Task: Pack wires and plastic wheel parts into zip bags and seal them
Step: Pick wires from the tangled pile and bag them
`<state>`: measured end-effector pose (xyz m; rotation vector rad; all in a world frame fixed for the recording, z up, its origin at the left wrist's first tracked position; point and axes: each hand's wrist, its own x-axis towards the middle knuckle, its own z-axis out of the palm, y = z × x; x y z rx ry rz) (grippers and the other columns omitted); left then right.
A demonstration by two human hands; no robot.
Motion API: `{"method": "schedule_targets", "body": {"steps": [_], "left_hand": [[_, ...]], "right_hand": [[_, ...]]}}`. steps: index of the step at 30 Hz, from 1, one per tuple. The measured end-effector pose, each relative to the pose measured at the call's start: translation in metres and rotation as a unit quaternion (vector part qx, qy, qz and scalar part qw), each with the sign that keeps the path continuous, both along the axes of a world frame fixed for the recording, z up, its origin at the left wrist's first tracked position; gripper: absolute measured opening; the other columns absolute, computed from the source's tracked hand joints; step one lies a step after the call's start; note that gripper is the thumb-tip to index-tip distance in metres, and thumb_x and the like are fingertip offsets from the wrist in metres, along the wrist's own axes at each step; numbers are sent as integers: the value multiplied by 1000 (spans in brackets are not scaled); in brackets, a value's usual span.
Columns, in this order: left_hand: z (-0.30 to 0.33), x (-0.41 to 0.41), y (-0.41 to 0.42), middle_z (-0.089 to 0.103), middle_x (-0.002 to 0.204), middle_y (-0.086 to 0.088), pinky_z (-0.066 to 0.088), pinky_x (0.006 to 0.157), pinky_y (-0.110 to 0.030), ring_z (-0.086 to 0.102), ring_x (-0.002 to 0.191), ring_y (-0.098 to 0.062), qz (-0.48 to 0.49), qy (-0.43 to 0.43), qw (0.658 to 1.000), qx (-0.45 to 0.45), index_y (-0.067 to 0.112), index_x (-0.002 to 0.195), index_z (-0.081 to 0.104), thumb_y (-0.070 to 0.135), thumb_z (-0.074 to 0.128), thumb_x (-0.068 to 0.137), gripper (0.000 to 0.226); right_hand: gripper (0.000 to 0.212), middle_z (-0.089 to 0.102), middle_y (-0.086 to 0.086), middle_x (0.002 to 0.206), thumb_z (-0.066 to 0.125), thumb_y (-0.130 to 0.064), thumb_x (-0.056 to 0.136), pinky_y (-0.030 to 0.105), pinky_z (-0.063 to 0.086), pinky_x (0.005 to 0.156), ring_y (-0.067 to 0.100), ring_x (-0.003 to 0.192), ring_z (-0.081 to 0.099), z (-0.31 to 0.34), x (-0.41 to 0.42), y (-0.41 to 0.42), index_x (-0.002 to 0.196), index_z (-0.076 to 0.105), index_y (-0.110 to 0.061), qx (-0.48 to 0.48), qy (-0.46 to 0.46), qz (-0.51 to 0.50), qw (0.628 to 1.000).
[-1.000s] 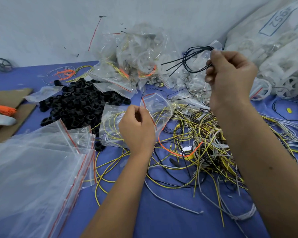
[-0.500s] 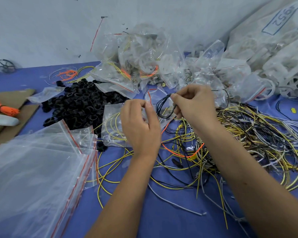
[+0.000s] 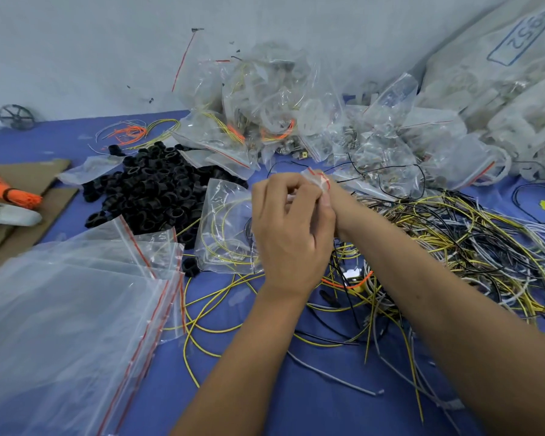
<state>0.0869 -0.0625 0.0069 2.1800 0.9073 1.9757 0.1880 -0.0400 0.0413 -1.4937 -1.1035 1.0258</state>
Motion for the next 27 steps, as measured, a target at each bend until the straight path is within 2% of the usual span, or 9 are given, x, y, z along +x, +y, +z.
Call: {"method": "schedule_targets", "body": {"steps": [6,9,12,16,18,20,22,24,27], "left_hand": [[0,0,2,60,98,-8,38,81,-32,47,91,-28,14,-6,1000,-14,6,87,66,15,61,93,12],[-1,-3,5,59,96,-7,37,82,-29,47,90,-27,25,-20,998,-51,6,87,66,15,61,94,13],[-3,-6,8,57,94,-8,35,80,-24,48,87,-25,32,-41,994,-98,4,85,64,14,61,97,15],[-3,-8,12,53,86,-3,39,64,-32,48,73,-15,15,-90,981,-172,12,80,56,16,57,100,20],[-2,-10,14,53,80,-3,40,62,-36,49,70,-15,8,-119,973,-196,15,78,53,19,53,101,23],[-1,-11,16,54,73,-7,41,61,-42,51,66,-24,-9,-163,963,-214,16,77,50,20,51,101,24],[-1,-14,18,50,67,-5,40,57,-42,49,61,-27,-11,-223,949,-221,14,76,47,18,49,101,25],[2,-16,20,45,67,3,37,58,-33,42,62,-17,9,-266,941,-209,14,75,46,12,49,101,26],[11,-19,23,43,69,2,34,61,-30,38,66,-15,10,-295,937,-187,13,76,45,6,48,100,25]], "right_hand": [[28,48,10,74,36,-5,107,24,42,63,17,67,47,2,-9,-10,82,50,-3,18,66,125,990],[17,50,15,76,48,5,98,31,39,65,19,72,44,8,0,-19,86,57,13,69,-128,174,974],[22,55,16,60,63,-2,90,33,43,58,19,56,48,18,8,-16,69,60,3,79,-350,108,927],[14,69,8,60,67,-8,90,31,54,51,22,51,68,21,15,-22,76,72,-6,115,-196,-82,970],[14,69,-2,63,74,-29,86,28,53,58,14,59,67,21,21,-23,79,73,-17,149,-265,-232,924],[31,69,-6,77,77,-47,81,34,54,73,16,76,67,16,22,-24,94,71,-19,82,-313,-236,916],[43,71,3,89,80,-48,81,39,59,73,22,81,70,8,19,-24,105,69,-14,-4,-229,-146,963],[27,75,15,90,78,-29,89,33,61,60,26,72,71,1,13,-24,96,70,-4,-15,-76,-85,993],[16,73,21,94,62,-13,99,36,63,69,32,81,70,3,3,-22,86,63,-4,-6,148,-50,988]]}}
